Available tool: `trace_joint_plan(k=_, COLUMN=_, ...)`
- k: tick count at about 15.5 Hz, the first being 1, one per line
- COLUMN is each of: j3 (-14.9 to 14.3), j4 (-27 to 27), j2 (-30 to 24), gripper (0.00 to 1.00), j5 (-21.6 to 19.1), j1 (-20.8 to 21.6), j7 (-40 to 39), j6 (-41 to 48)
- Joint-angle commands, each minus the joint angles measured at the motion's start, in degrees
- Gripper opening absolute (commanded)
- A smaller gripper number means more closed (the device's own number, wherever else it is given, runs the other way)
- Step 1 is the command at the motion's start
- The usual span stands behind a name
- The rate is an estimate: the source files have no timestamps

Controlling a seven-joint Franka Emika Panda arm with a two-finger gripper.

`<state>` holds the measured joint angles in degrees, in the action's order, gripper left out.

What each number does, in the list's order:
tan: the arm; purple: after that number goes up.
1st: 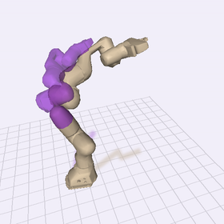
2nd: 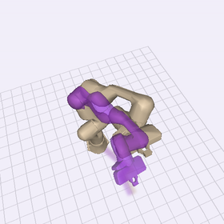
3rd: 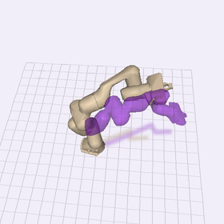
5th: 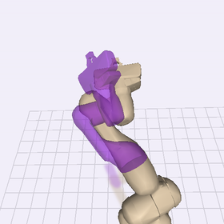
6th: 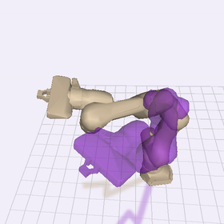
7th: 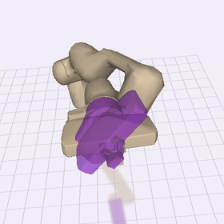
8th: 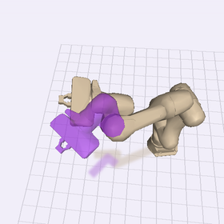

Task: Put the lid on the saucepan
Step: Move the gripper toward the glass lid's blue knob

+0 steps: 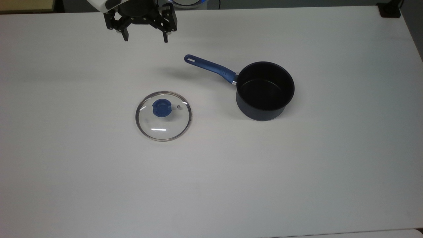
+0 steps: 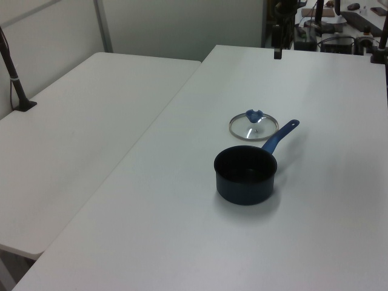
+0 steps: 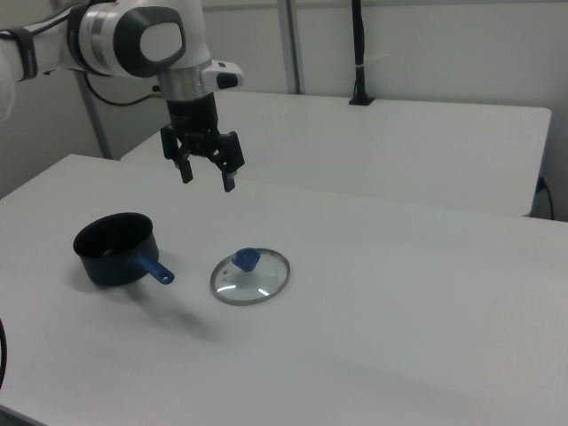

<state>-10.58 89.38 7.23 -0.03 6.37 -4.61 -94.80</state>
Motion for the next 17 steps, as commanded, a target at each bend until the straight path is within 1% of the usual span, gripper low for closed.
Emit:
trace_joint_plan(k=1, j3=-0.4, j4=-1.5, j2=-1.4, gripper=1.00, j5=0.8, j1=-1.9, j7=0.0, j6=5.1)
trace_joint_plan(k=4, j3=-0.6, j4=-2.3, j2=-1.4, gripper=1.00, j5=0.8, j1=-2.1, j7=-0.7, j6=5.2)
trace_joint_plan(k=8, j3=-0.6, j4=-2.3, j2=-1.3, gripper=1.00, j5=0.6, j1=-2.8, j7=-0.8, j6=4.4)
trace_joint_plan(k=15, j3=-0.5, j4=-2.3, j2=-0.8, gripper=1.00, j5=0.3, j1=-2.7, j7=-0.8, j6=4.3)
trace_joint_plan(k=17, j3=-0.5, j4=-2.3, j2=-0.5, gripper=1.00, j5=0.4, j1=-2.6, j7=-0.7, j6=2.3)
